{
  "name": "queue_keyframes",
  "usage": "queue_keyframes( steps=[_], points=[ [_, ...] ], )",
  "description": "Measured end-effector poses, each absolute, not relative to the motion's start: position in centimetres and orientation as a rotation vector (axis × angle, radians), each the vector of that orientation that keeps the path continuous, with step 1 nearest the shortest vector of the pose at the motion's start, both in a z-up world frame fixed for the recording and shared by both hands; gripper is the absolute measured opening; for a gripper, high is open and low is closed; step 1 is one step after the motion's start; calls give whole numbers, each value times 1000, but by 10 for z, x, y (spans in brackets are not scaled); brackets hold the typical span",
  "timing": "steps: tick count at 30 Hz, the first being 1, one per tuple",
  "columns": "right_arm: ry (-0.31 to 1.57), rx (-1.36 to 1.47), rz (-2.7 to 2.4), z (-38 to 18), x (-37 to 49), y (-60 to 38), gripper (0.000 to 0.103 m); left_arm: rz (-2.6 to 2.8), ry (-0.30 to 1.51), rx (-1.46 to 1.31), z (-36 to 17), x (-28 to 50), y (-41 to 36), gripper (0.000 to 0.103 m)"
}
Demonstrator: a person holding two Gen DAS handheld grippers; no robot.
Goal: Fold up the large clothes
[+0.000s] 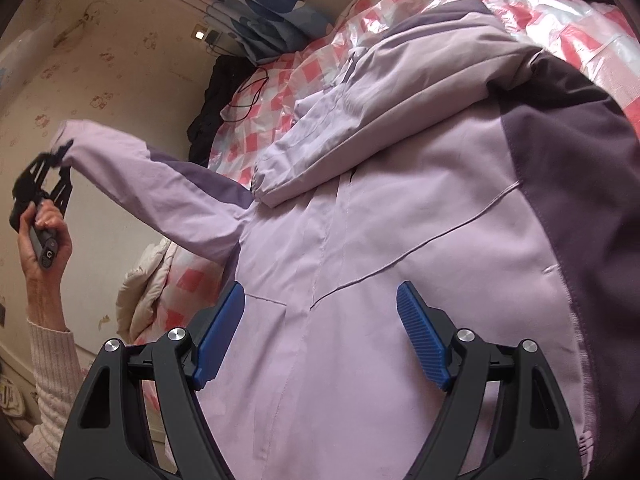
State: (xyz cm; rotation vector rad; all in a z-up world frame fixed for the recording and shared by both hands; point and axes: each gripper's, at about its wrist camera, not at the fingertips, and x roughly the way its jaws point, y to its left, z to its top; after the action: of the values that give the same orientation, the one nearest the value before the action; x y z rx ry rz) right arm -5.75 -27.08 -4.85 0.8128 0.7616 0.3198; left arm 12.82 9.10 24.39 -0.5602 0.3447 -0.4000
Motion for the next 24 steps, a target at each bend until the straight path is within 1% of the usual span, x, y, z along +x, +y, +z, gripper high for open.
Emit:
queue_keyframes(
  steps=[4, 7, 9, 11, 14, 17, 20, 22, 23, 24],
  points=[
    [721, 875, 307, -44, -63, -286, 75, -519, 415, -514, 222, 138, 12, 15],
    [677, 941, 283, -43, -69, -303, 75, -618, 490, -457, 192, 145, -50, 15],
    [650, 998, 268, -43, -73, -316, 75, -678, 552, -393, 160, 145, -96, 15],
    [623, 1047, 255, -44, -76, -328, 78, -727, 623, -341, 127, 141, -132, 15],
    [585, 1095, 218, -44, -82, -344, 82, -791, 774, -249, 56, 137, -192, 15],
    [561, 1121, 205, -43, -86, -355, 83, -805, 935, -133, -7, 136, -231, 15],
    [554, 1135, 205, -43, -88, -358, 84, -808, 1023, -38, -45, 137, -242, 17],
    [551, 1143, 212, -43, -88, -361, 84, -824, 1034, -40, -45, 136, -237, 23],
    [550, 1145, 217, -43, -88, -361, 84, -846, 1047, -50, -41, 136, -237, 39],
    [549, 1143, 215, -42, -86, -360, 84, -884, 1070, -57, -35, 135, -235, 50]
  ],
)
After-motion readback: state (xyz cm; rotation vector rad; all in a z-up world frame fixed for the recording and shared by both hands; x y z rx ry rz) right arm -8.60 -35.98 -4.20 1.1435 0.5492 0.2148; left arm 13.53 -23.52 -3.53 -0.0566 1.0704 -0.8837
